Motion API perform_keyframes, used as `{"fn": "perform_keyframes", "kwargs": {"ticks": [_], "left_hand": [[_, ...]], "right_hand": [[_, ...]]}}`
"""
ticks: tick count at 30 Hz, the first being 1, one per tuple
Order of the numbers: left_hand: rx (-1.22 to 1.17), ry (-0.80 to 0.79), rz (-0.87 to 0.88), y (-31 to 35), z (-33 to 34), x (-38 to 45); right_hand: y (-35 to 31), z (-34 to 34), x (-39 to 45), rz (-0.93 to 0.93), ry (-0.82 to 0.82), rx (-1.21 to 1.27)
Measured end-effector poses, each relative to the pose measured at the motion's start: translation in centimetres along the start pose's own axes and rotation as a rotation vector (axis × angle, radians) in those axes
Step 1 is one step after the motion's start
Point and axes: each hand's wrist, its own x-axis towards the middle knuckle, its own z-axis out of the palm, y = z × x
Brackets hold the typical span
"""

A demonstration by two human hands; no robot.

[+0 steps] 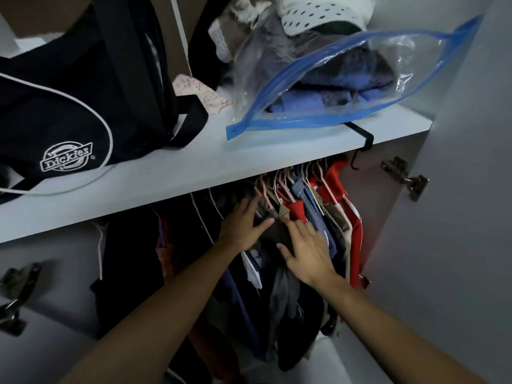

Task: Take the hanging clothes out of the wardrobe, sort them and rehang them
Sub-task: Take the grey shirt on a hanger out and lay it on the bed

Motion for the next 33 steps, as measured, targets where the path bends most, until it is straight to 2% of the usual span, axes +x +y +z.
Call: {"fn": "perform_keyframes", "kwargs": {"ticks": [8, 14, 17, 24, 29, 33], "left_hand": [[-0.028, 0.08, 0.085, -0.6, 1.6, 4.7], [-0.123, 0.14, 0.068, -0.6, 3.0, 6.3], [-0.144, 0.15, 0.003, -0.8, 3.2, 6.5], [0.024, 0.059, -0.04, -1.7, 3.8, 7.1], [0.131, 0.123, -0.022, -1.7, 3.8, 6.8], [0.213, 0.172, -0.018, -2.0, 3.7, 6.5]], "right_hand": [[1.3, 2.4, 2.5, -0.047, 0.107, -0.168], [4.5, 1.9, 3.4, -0.005, 0.105, -0.205], [5.6, 1.0, 3.9, 0.041, 0.104, -0.166], [7.1, -0.9, 5.1, 0.117, 0.11, -0.049], [6.6, -0.5, 5.2, 0.132, 0.077, -0.09], [6.2, -0.1, 5.5, 0.175, 0.164, -0.045]]}}
